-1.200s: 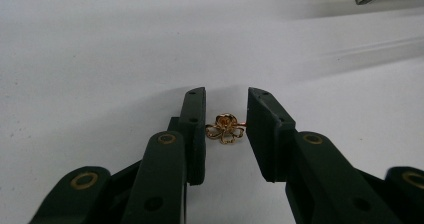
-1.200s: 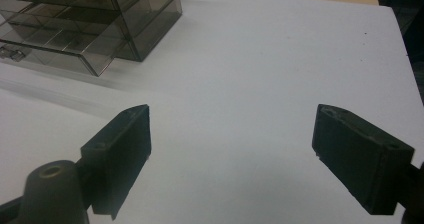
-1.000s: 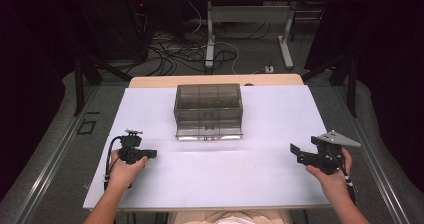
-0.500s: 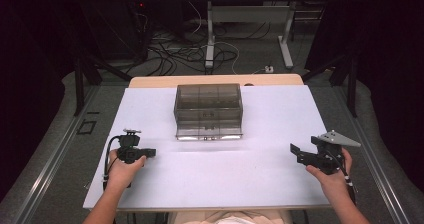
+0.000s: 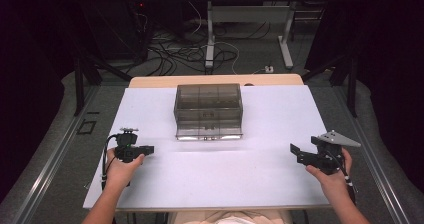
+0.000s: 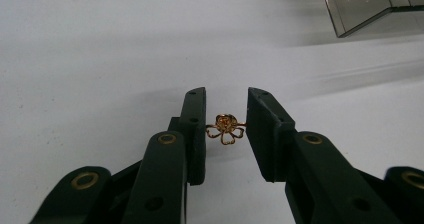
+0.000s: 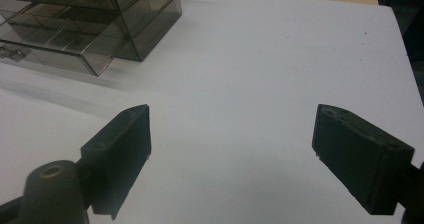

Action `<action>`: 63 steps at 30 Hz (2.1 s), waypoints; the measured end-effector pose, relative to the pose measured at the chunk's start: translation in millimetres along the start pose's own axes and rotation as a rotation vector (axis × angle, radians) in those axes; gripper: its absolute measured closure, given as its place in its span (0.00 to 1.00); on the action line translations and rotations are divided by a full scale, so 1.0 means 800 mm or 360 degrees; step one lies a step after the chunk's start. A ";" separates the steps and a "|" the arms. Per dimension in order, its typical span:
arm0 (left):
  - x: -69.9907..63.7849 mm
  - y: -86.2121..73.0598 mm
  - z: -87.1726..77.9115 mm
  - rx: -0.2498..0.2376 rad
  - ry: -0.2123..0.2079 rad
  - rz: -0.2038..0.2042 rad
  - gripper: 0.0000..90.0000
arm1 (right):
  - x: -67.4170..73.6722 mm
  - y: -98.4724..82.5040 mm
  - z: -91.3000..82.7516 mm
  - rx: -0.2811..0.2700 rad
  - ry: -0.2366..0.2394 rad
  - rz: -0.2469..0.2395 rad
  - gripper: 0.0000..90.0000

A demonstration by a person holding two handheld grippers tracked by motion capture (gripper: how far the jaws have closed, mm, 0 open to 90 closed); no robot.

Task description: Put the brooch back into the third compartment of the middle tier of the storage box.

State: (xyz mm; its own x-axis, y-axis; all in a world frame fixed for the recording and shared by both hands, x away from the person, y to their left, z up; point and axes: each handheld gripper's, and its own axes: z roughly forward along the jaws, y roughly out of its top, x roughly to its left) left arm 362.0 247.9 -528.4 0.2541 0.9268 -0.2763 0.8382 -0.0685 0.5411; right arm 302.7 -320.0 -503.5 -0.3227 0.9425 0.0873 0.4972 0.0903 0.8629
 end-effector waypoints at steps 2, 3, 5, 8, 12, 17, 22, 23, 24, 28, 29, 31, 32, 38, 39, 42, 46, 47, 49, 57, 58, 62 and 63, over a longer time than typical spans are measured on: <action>0.000 0.001 -0.002 0.0005 -0.0007 0.0009 0.78 | 0.000 0.000 0.001 -0.0017 0.0000 -0.0007 0.18; 0.000 0.000 -0.001 -0.0018 0.0003 0.0003 0.78 | 0.000 0.000 0.001 -0.0015 0.0000 -0.0009 0.18; 0.000 0.000 -0.003 -0.0016 -0.0002 0.0012 0.78 | 0.000 0.000 0.001 -0.0009 -0.0003 -0.0007 0.18; 0.000 0.000 -0.005 -0.0038 0.0005 0.0018 0.78 | 0.000 0.000 0.001 -0.0013 -0.0001 -0.0014 0.18; -0.001 0.000 -0.006 -0.0068 0.0009 0.0019 0.78 | 0.000 0.000 0.001 -0.0012 0.0003 -0.0011 0.18; -0.003 0.002 -0.010 -0.0078 0.0004 0.0031 0.78 | 0.000 0.000 0.001 -0.0018 -0.0001 0.0001 0.18; -0.007 0.004 -0.015 -0.0116 0.0006 0.0036 0.78 | 0.000 0.000 0.001 -0.0020 0.0003 0.0004 0.18; -0.007 0.004 -0.016 -0.0126 0.0003 0.0046 0.78 | 0.000 0.000 0.001 -0.0016 0.0005 -0.0002 0.18; -0.008 0.005 -0.017 -0.0136 0.0005 0.0043 0.78 | 0.000 0.000 0.000 -0.0016 0.0003 0.0000 0.18; -0.012 0.008 -0.022 -0.0159 0.0005 0.0053 0.78 | 0.000 0.000 0.001 -0.0024 0.0000 -0.0004 0.18; -0.013 0.009 -0.023 -0.0164 0.0005 0.0062 0.78 | -0.001 0.000 0.000 -0.0013 0.0002 -0.0006 0.18; -0.015 0.010 -0.025 -0.0170 0.0004 0.0066 0.78 | 0.000 0.000 0.000 -0.0019 -0.0007 -0.0003 0.18; -0.016 0.011 -0.026 -0.0158 0.0001 0.0063 0.78 | 0.000 0.000 0.000 -0.0020 -0.0005 -0.0005 0.18; -0.023 0.018 -0.030 -0.0200 -0.0001 0.0068 0.78 | 0.001 0.000 0.000 -0.0022 0.0001 0.0008 0.18; -0.024 0.020 -0.032 -0.0187 -0.0011 0.0078 0.78 | 0.001 0.000 0.000 -0.0021 0.0002 0.0009 0.18; -0.028 0.024 -0.035 -0.0195 -0.0021 0.0079 0.78 | 0.000 0.000 0.000 -0.0014 0.0008 0.0008 0.18; -0.035 0.028 -0.037 -0.0237 -0.0022 0.0084 0.78 | 0.001 0.000 0.000 -0.0020 -0.0003 0.0004 0.18; -0.036 0.029 -0.038 -0.0237 -0.0026 0.0093 0.78 | 0.001 0.000 0.000 -0.0021 -0.0003 0.0004 0.18; -0.039 0.032 -0.039 -0.0250 -0.0027 0.0092 0.78 | 0.001 0.000 0.000 -0.0019 -0.0002 0.0007 0.18; -0.050 0.043 -0.047 -0.0252 -0.0046 0.0117 0.78 | 0.001 0.001 0.000 -0.0019 0.0017 -0.0027 0.18; -0.052 0.044 -0.046 -0.0276 -0.0043 0.0112 0.78 | 0.001 0.001 -0.001 -0.0018 0.0017 -0.0029 0.18; -0.057 0.048 -0.047 -0.0279 -0.0059 0.0129 0.78 | 0.004 0.001 -0.001 -0.0017 0.0029 -0.0038 0.18; -0.059 0.049 -0.047 -0.0286 -0.0052 0.0130 0.78 | 0.004 0.001 0.000 -0.0016 0.0029 -0.0047 0.18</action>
State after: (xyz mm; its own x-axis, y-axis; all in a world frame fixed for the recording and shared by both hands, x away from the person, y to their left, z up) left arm 364.4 215.8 -464.4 0.3358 0.9081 -0.2500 0.7152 -0.0731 0.6951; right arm 301.8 -317.2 -502.4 -0.3520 0.9333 0.0706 0.4793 0.1149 0.8701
